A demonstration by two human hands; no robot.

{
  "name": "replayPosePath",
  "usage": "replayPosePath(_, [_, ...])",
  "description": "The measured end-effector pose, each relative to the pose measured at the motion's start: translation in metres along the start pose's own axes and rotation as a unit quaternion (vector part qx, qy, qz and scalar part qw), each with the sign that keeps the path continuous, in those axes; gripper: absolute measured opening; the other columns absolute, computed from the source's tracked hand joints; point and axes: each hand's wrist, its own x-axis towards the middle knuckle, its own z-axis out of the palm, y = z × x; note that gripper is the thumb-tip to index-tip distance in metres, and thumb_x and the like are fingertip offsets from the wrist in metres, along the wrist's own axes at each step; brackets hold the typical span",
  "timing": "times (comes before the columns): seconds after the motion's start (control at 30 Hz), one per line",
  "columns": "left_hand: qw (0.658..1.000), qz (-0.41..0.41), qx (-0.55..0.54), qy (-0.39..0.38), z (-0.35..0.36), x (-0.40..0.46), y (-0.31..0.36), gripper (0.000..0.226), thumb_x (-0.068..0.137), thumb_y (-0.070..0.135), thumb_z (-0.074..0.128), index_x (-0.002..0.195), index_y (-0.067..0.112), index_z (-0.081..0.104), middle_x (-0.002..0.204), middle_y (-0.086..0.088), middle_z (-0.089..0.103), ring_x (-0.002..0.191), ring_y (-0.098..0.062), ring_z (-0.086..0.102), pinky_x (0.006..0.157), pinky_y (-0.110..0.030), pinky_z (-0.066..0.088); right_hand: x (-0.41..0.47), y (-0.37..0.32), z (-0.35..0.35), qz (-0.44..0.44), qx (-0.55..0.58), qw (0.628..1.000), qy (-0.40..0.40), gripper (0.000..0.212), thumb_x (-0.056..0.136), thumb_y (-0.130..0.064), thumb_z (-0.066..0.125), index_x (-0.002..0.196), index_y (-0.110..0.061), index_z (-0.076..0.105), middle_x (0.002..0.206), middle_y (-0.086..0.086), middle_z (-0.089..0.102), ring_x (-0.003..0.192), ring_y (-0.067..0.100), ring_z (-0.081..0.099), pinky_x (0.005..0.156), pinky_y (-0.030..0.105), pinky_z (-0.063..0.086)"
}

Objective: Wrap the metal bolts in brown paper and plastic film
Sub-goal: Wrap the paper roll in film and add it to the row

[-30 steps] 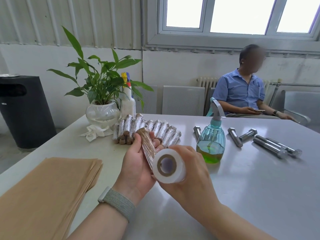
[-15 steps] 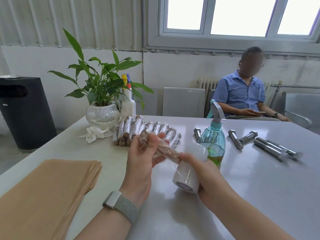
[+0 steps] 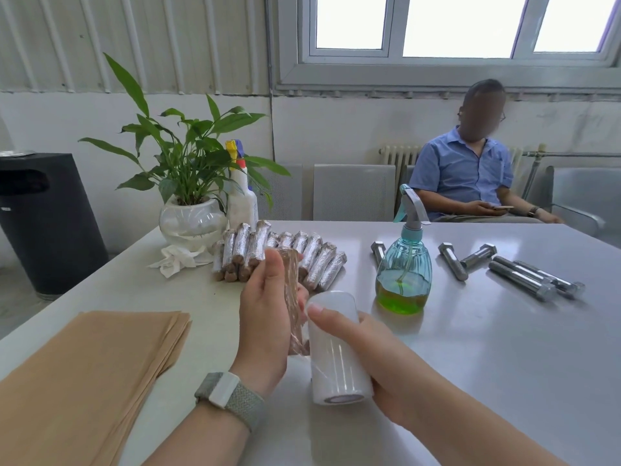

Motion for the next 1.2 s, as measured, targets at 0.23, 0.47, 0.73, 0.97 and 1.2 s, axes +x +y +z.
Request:
replayPosePath(0.23, [0.993, -0.086, 0.052, -0.057, -0.006, 0.004, -0.001, 0.069, 0.082, 0.073, 0.043, 0.098, 0.007, 0.058, 0.053, -0.002, 0.048, 0.043, -0.016, 0.042, 0.039, -0.025, 0.038, 0.002, -0.007, -0.016, 0.062, -0.029, 0.997, 0.031, 0.047, 0.081, -0.044, 0.068, 0.117, -0.014, 0.063, 0.105, 0.014, 0.073, 0.093, 0.027, 0.071, 0.091, 0.039, 0.054])
replayPosePath(0.47, [0.984, -0.108, 0.089, -0.108, -0.008, 0.004, -0.002, 0.065, 0.077, 0.079, 0.044, 0.097, 0.02, 0.062, 0.059, -0.002, 0.054, 0.048, -0.016, 0.048, 0.04, -0.023, 0.037, 0.006, -0.017, -0.037, 0.012, -0.087, 0.996, 0.009, 0.058, 0.064, -0.049, 0.077, 0.101, -0.008, 0.063, 0.068, 0.001, 0.07, 0.068, 0.019, 0.07, 0.068, 0.031, 0.059])
replayPosePath(0.73, [0.96, -0.036, 0.221, -0.168, -0.004, -0.005, -0.005, 0.049, 0.087, 0.071, 0.037, 0.087, 0.03, 0.063, 0.064, 0.002, 0.064, 0.054, -0.01, 0.06, 0.051, -0.016, 0.044, 0.012, -0.016, -0.045, 0.014, -0.191, 0.979, 0.073, 0.078, 0.054, -0.065, 0.074, 0.105, -0.007, 0.064, 0.088, 0.012, 0.073, 0.081, 0.027, 0.072, 0.081, 0.045, 0.058])
replayPosePath(0.97, [0.955, -0.027, 0.216, -0.199, 0.0, -0.01, -0.005, 0.048, 0.092, 0.066, 0.039, 0.085, 0.029, 0.068, 0.067, 0.001, 0.072, 0.059, -0.011, 0.068, 0.058, -0.01, 0.045, 0.016, -0.018, -0.05, 0.049, -0.159, 0.981, 0.102, 0.059, 0.085, -0.069, 0.051, 0.099, -0.015, 0.07, 0.088, 0.009, 0.076, 0.077, 0.024, 0.07, 0.081, 0.036, 0.054])
replayPosePath(1.2, [0.967, -0.104, 0.136, -0.188, 0.005, -0.012, -0.004, 0.043, 0.091, 0.057, 0.052, 0.07, 0.024, 0.07, 0.063, -0.003, 0.064, 0.05, -0.014, 0.052, 0.045, -0.021, 0.041, 0.018, -0.016, -0.048, 0.047, -0.129, 0.982, 0.126, 0.059, 0.088, -0.064, 0.055, 0.121, -0.016, 0.061, 0.109, 0.008, 0.072, 0.099, 0.027, 0.069, 0.098, 0.044, 0.052])
